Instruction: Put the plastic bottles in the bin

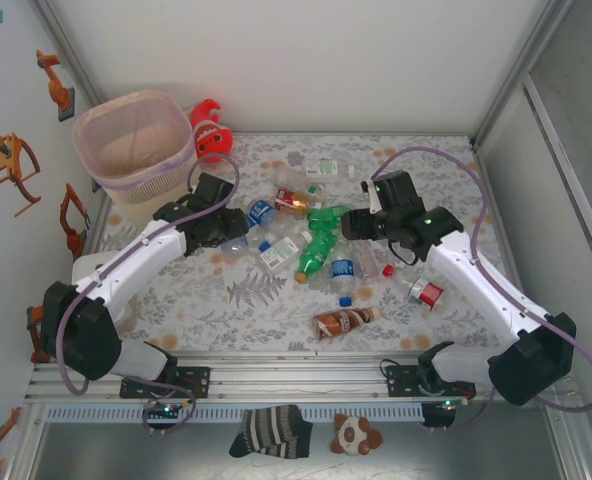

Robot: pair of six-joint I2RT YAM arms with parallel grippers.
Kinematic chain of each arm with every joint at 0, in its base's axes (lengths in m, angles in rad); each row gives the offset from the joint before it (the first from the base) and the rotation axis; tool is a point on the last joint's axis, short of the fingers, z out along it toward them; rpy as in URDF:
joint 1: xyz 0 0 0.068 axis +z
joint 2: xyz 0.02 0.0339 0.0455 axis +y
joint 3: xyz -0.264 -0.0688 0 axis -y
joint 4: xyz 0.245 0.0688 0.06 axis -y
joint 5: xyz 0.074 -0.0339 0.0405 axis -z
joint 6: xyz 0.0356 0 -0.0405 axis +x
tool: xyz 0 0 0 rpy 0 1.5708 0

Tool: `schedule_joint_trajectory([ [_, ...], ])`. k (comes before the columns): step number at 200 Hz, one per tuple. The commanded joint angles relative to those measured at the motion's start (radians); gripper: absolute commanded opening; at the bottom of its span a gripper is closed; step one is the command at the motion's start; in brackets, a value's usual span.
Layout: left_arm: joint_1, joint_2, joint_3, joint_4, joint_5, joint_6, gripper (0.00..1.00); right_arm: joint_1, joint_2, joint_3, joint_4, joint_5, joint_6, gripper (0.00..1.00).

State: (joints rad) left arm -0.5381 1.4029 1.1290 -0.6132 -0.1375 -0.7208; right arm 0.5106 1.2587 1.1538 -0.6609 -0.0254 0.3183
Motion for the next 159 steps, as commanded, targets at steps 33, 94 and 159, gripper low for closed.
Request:
schedule_joint_trajectory([
  [33,-0.005,-0.079,0.139,-0.073,-0.028,0.123,0.56,-0.007,0.008,0.039,0.016,-0.008,0.01,0.73],
  [94,0.033,-0.049,0.333,-0.168,-0.101,0.277,0.56,-0.007,0.002,0.041,0.016,-0.005,0.008,0.73],
  [159,0.146,-0.063,0.482,-0.19,-0.13,0.387,0.52,-0.007,-0.007,0.047,0.01,0.002,0.003,0.73],
])
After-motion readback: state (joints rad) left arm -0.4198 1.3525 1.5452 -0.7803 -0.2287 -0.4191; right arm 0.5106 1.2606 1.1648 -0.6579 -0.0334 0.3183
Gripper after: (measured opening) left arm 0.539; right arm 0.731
